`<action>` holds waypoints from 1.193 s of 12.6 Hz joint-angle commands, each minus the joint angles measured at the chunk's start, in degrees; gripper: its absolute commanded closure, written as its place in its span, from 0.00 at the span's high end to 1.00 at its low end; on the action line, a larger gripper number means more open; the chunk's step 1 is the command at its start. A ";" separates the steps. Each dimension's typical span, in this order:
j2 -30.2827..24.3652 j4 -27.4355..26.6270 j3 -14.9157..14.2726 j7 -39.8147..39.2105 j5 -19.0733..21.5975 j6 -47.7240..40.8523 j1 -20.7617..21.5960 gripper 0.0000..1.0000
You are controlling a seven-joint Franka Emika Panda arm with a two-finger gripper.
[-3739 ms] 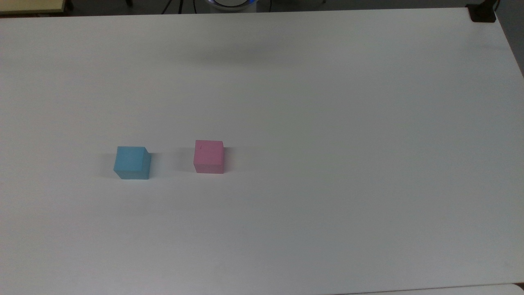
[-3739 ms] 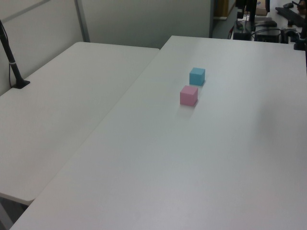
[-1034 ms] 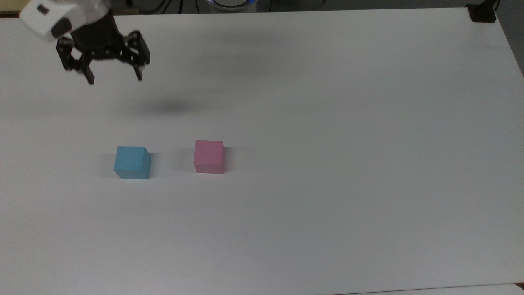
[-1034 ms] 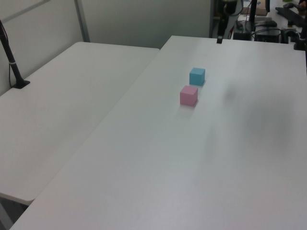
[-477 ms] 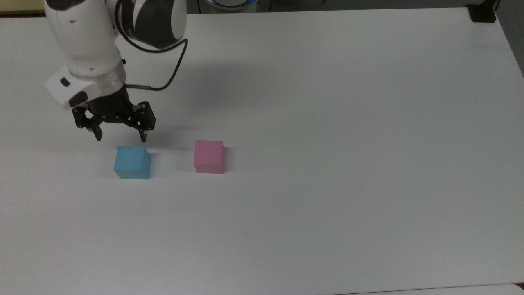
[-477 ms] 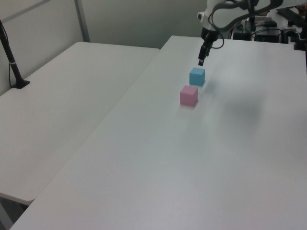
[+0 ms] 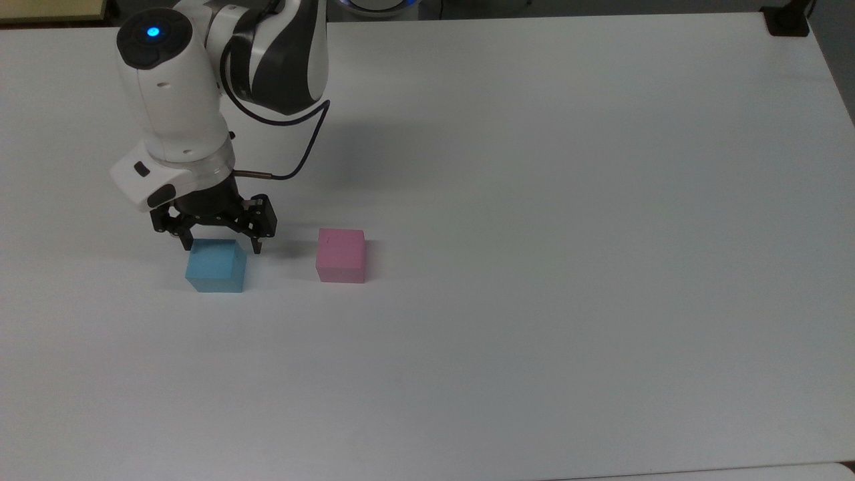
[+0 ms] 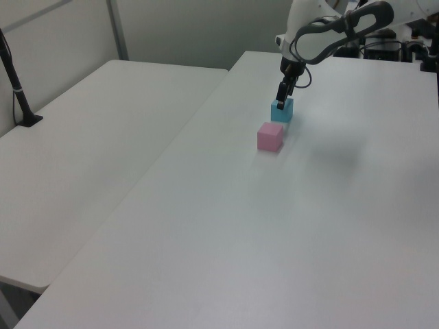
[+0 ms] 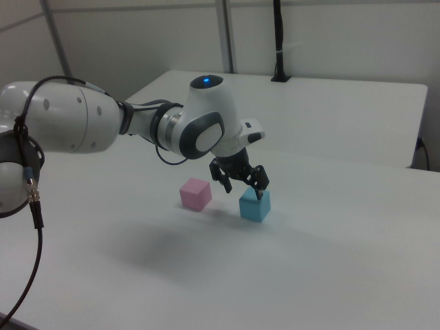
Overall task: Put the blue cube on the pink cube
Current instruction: 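Move the open gripper over the light-blue cube and lower it, then close the gripper on the light-blue cube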
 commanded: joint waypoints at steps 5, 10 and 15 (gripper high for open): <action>0.96 -0.51 -0.31 7.33 -7.00 3.80 0.13 0.99; 3.16 -0.34 -0.31 11.11 -9.63 6.00 0.57 0.71; -1.39 -0.51 1.18 13.23 -9.91 3.56 0.75 0.55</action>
